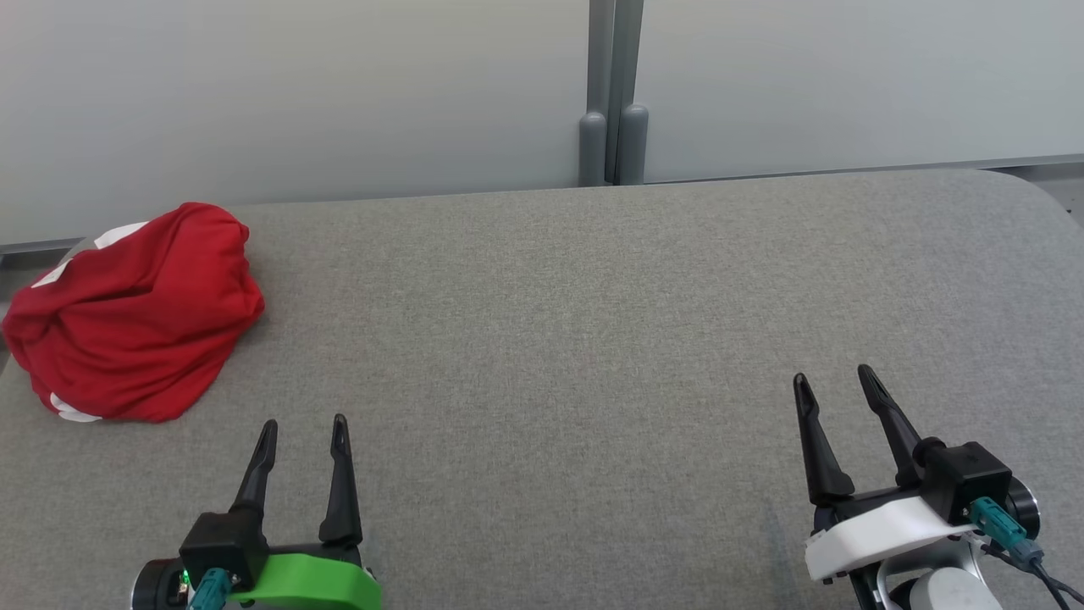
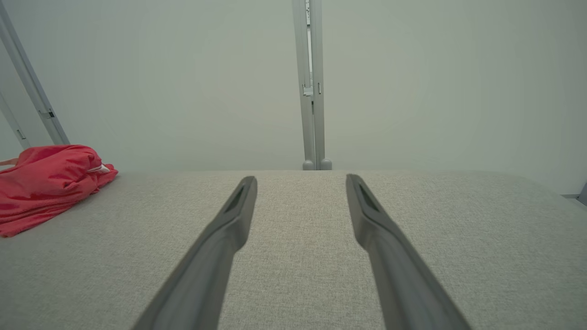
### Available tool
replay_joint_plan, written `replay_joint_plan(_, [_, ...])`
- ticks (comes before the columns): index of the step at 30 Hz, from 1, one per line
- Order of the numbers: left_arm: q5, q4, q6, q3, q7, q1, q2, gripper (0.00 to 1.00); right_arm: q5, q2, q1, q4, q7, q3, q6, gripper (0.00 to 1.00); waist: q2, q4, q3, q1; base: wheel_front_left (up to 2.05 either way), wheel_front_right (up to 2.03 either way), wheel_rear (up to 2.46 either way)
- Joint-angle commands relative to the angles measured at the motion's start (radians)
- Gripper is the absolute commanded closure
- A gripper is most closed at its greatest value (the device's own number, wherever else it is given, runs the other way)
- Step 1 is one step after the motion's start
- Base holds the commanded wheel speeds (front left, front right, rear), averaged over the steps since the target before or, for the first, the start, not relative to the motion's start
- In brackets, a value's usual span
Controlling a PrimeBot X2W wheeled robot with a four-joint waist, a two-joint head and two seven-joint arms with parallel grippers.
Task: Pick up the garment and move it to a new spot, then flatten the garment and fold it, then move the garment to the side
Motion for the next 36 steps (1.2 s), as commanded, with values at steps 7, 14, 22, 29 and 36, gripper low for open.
replay_joint_plan(7, [-0.017,0.007,0.006,-0.003,-0.003,0.011,0.004,0.0,0.008,-0.005,-0.002,0.004,-0.004,-0.008,0.0,0.0,0.0108,0.001,0.001,0.0,0.0,0.0,0.0])
replay_joint_plan(14, [-0.017,0.01,0.006,-0.003,-0.003,0.009,0.004,0.0,0.009,-0.005,-0.003,0.002,-0.004,-0.007,0.0,0.0,0.0108,0.002,0.001,0.0,0.0,0.0,0.0])
replay_joint_plan(22, [-0.017,0.013,0.004,-0.004,-0.003,0.007,0.004,0.0,0.009,-0.005,-0.001,-0.002,-0.004,-0.009,0.0,0.0,0.0108,0.003,0.0,0.0,0.0,0.0,0.0])
replay_joint_plan(29, [-0.015,0.013,0.006,-0.004,-0.003,0.006,0.004,0.0,0.004,-0.005,-0.001,-0.004,-0.004,-0.013,0.0,0.0,0.0108,0.005,0.0,0.0,0.0,0.0,0.0])
replay_joint_plan(36, [-0.01,0.015,0.005,0.002,-0.003,-0.006,0.004,0.0,0.002,-0.005,-0.001,-0.004,-0.004,-0.021,0.0,0.0,0.0108,0.03,0.006,0.0,0.0,0.0,0.0])
